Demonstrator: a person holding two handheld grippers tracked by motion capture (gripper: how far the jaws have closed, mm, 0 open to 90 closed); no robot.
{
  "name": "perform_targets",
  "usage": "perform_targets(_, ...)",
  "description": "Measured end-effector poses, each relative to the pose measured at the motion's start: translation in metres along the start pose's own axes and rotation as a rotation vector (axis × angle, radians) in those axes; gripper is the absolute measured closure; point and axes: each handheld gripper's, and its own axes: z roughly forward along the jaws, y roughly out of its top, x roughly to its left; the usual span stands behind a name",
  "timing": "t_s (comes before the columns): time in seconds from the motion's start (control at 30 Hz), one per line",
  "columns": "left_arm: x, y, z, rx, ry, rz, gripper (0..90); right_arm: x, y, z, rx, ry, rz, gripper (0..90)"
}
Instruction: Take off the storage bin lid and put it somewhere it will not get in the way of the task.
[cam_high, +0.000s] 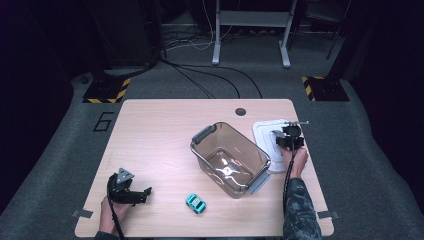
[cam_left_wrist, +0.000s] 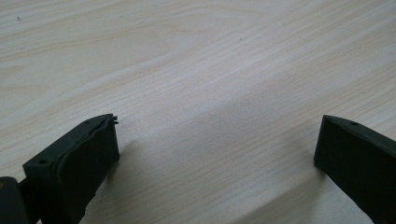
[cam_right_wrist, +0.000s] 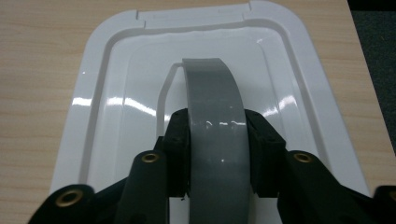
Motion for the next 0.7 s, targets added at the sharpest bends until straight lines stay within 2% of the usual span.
perform_targets(0.03,0.0,0.0,0.0,0.001,-0.001,-0.001,0.0,0.0,0.0,0.0,0.0,0.0,0.0,62.1)
perform_targets(0.13,0.0,0.0,0.0,0.0,0.0,-0.001,0.0,-0.001,0.001,-0.003,0.0,0.007,0.001,52.0)
perform_targets(0.27,0.0,0.0,0.0,0.0,0.0,-0.001,0.0,-0.004,-0.002,-0.011,-0.008,0.023,-0.013,35.6)
perform_targets(0.3,0.0,0.0,0.0,0.002,-0.001,-0.002,0.0,-0.005,-0.005,-0.018,-0.02,0.02,-0.025,27.4)
perform_targets(0.33,0.0,0.0,0.0,0.003,-0.001,-0.002,0.0,-0.005,-0.005,-0.018,-0.02,0.02,-0.025,27.4)
perform_targets(0.4,0.0,0.0,0.0,0.002,-0.001,-0.002,0.0,-0.007,-0.008,-0.025,-0.023,0.032,-0.03,20.9)
perform_targets(0.53,0.0,0.0,0.0,0.001,0.0,-0.001,0.0,-0.009,-0.019,-0.036,-0.031,0.038,-0.055,15.4)
perform_targets(0.7,0.0,0.0,0.0,0.0,0.0,-0.001,0.0,-0.013,-0.031,-0.049,-0.049,0.053,-0.063,10.6)
